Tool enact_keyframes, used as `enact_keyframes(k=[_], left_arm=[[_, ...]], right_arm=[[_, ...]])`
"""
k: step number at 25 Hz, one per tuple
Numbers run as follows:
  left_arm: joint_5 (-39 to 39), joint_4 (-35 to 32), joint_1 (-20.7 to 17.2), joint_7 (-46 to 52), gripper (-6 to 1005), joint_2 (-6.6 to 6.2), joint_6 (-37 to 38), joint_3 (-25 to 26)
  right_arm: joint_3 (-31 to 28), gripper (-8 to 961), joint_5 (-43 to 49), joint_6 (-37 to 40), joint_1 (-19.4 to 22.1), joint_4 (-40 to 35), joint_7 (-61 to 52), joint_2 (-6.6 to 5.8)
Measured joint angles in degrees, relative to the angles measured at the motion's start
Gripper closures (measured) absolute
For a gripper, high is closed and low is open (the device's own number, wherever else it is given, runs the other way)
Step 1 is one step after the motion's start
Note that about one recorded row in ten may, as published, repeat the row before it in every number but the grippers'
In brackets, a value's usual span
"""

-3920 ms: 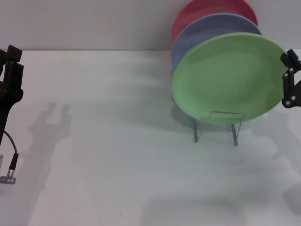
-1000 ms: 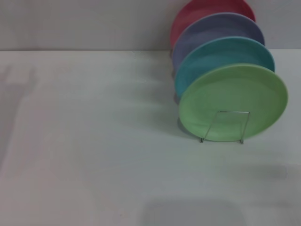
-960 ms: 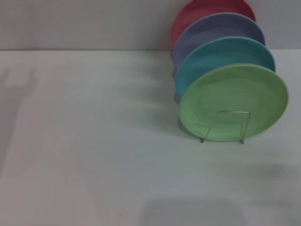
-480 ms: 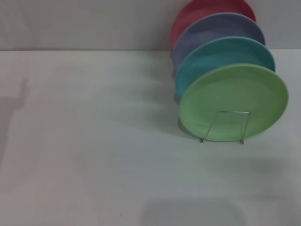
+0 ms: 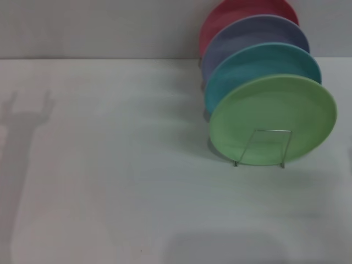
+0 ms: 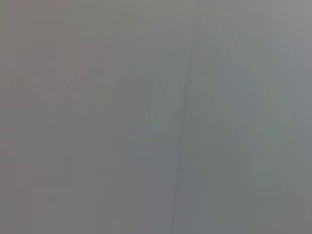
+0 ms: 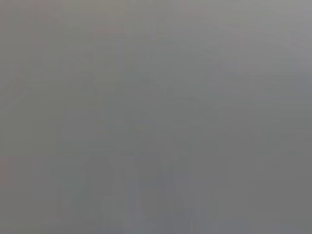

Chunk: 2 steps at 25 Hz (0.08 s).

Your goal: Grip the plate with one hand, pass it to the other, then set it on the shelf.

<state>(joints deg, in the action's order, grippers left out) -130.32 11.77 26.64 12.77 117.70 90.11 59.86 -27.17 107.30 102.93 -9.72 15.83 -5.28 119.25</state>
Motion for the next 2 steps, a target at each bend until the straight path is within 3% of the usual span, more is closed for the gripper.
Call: enact_keyframes(k=[2], left_arm=[[0.01,0.22,-0.51,-2.06,184,0.19,-0.87,-0.21]], right_arm=[[-0.01,452,-0.1,-0.14,-1.09,-1.5,-0.11,0.01]])
